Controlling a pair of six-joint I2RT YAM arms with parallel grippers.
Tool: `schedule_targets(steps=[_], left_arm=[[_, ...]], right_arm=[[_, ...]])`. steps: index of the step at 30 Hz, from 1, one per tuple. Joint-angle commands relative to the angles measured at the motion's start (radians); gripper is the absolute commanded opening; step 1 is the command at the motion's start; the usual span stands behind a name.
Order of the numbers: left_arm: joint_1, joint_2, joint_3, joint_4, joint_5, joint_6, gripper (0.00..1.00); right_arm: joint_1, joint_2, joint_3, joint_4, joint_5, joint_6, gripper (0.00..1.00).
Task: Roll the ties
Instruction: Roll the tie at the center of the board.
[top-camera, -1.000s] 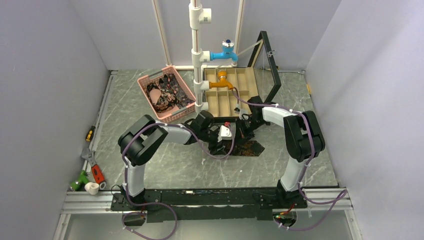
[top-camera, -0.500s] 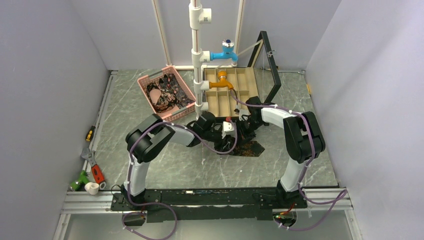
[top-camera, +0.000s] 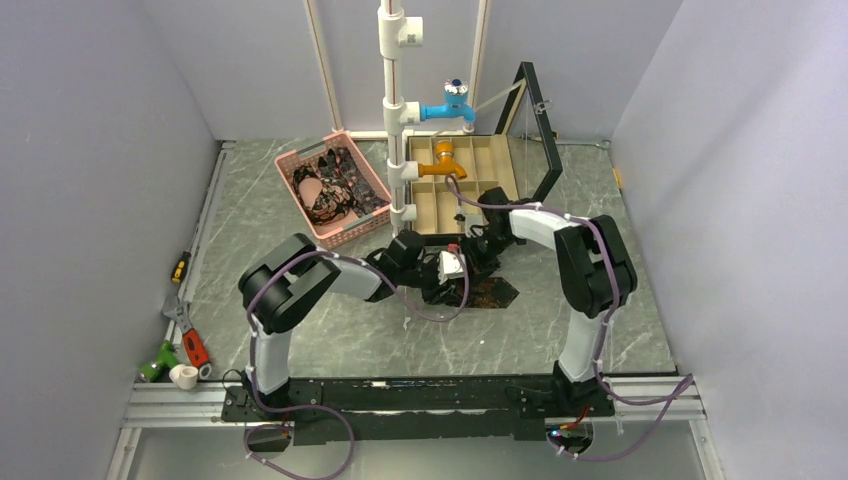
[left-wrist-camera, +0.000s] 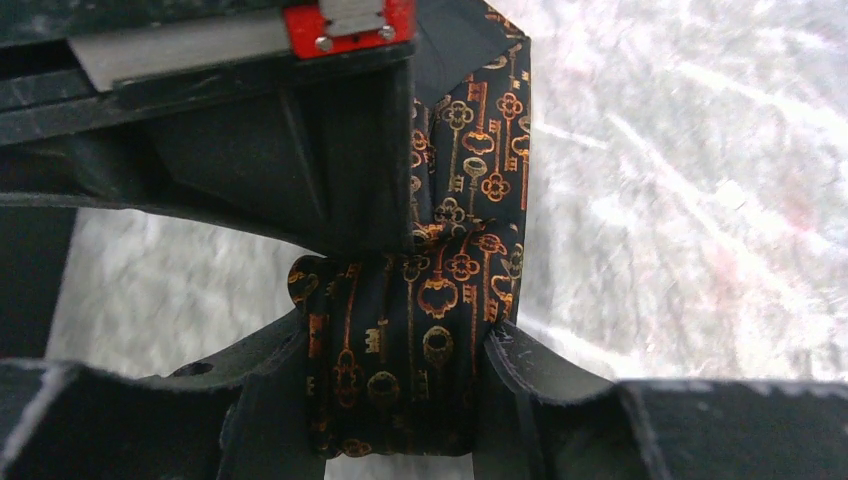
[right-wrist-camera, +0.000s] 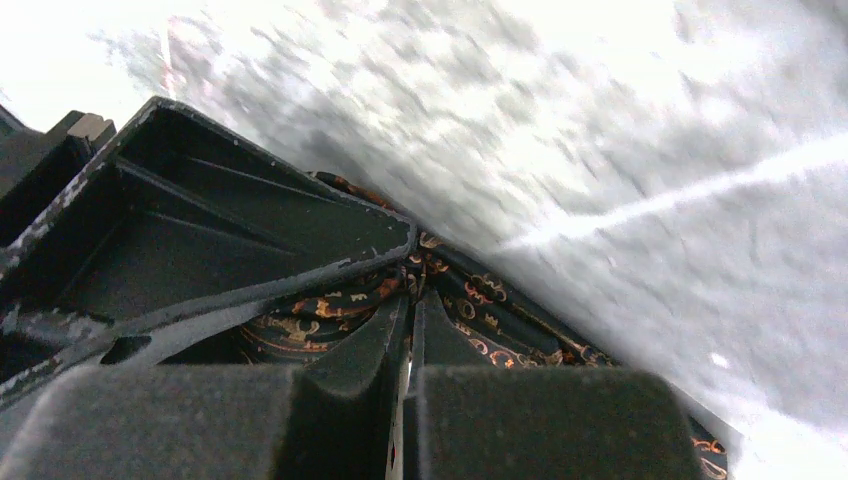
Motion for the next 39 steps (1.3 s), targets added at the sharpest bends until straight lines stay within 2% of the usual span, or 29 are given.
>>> schedule_targets(steps=[1,4,7,11,14,19,25,31,39], left_arm=[[-0.013,-0.065,-0.107,-0.186,-0.171,0.085,0.20],[-0.013,-0.069,-0.128,-0.214,-0.209,0.054,0.16],[-0.013,-0.050,-0.117,-0.232,-0.217,-0.001,0.11],[-0.014,-0.026,-0.088,-0.232,-0.210,-0.055,0.07],[-0.013,-0.009,-0.060,-0.244,-0.204,-0.068,0.06],[-0.013,-0.018,-0.043,-0.247,-0.176,-0.043,0.07],[0.006,-0.080,-0.024,-0.220,-0.131,0.027,0.17],[0.014,-0.144,0.009,-0.255,-0.023,0.125,0.26],[-0.007,-0.044,0.046,-0.414,-0.117,0.219,0.31]], right_arm=[[0.017,0.064,0.114,0.097,0.045,-0.052,0.00],[0.013,0.030,0.144,0.026,0.033,-0.080,0.00],[-0.010,-0.080,0.089,-0.020,0.016,-0.090,0.10],[-0.035,-0.180,-0.013,-0.073,0.012,-0.069,0.12],[-0.041,-0.158,-0.070,-0.065,0.018,-0.046,0.10],[-0.060,-0.059,-0.063,0.003,0.089,-0.027,0.03],[-0.089,0.062,-0.003,0.001,0.197,-0.035,0.00],[-0.097,0.074,-0.003,-0.002,0.253,-0.068,0.00],[-0.102,0.060,0.024,-0.003,0.260,-0.100,0.00]])
